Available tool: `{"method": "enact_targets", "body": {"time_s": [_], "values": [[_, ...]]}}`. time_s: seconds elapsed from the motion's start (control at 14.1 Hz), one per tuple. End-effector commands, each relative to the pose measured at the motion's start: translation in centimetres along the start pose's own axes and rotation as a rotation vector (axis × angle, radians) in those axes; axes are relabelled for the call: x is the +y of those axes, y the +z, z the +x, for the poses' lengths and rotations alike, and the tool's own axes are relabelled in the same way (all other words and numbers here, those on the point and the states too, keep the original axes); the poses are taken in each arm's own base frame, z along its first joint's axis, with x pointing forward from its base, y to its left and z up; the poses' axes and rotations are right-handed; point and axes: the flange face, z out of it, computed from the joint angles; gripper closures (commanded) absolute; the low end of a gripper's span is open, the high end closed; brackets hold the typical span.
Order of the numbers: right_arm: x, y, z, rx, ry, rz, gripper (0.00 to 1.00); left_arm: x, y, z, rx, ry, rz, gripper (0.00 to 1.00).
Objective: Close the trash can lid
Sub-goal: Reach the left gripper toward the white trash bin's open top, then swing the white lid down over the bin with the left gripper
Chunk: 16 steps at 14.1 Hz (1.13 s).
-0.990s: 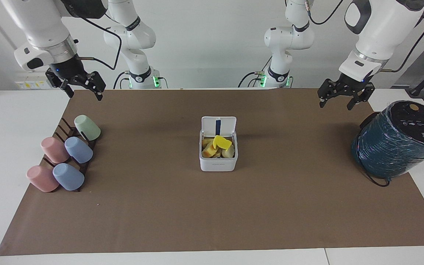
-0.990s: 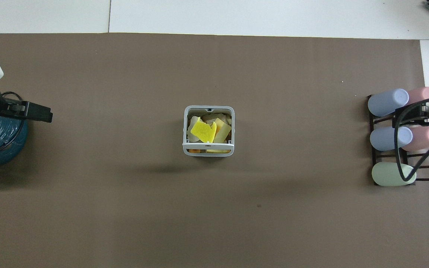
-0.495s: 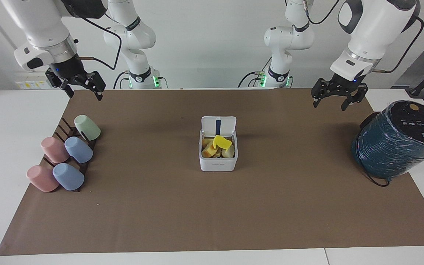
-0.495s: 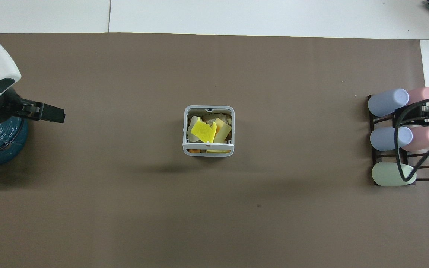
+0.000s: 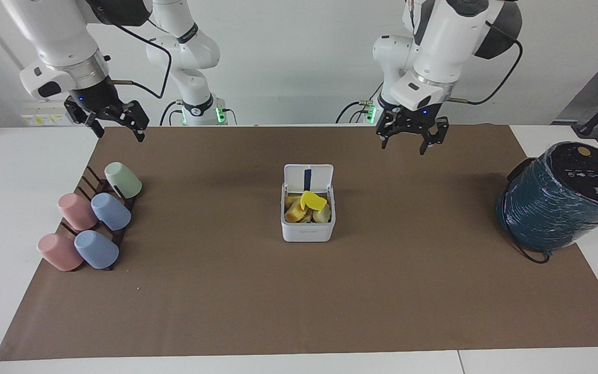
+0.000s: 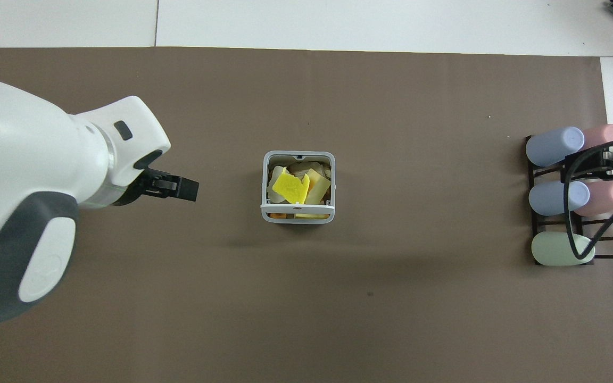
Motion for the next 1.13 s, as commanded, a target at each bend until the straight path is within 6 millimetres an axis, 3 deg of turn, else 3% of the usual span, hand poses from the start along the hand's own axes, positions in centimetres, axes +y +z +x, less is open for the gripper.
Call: {"method": "enact_targets", "body": {"time_s": [0.0, 0.21, 0.49, 0.64, 0.92, 1.06], "values": [[0.0, 0.0, -0.6, -0.001, -0.022, 0.016, 0.0, 4.3, 0.8, -2.2, 0.022, -0.013, 0.0, 0.0], [0.0, 0.0, -0.6, -0.001, -0.022, 0.016, 0.0, 9.5, 3.1, -3.8, 0.025, -0.022, -0.012, 0.0], [0.0, 0.0, -0.6, -0.001, -0.021, 0.016, 0.0, 13.6, 4.4, -4.6, 0.062, -0.063, -0.039, 0.39], [0.0, 0.0, -0.6, -0.001, -0.022, 0.016, 0.0, 15.1, 6.1, -4.6, 0.061, -0.071, -0.041, 0.54], [0.0, 0.0, -0.5, 0.001, -0.022, 0.015, 0.0, 15.9, 7.8, -3.3, 0.115, -0.085, -0.069, 1.0], [0.0, 0.0, -0.6, 0.0, -0.022, 0.015, 0.0, 15.6, 8.3, -2.5, 0.143, -0.094, -0.081, 1.0]]}}
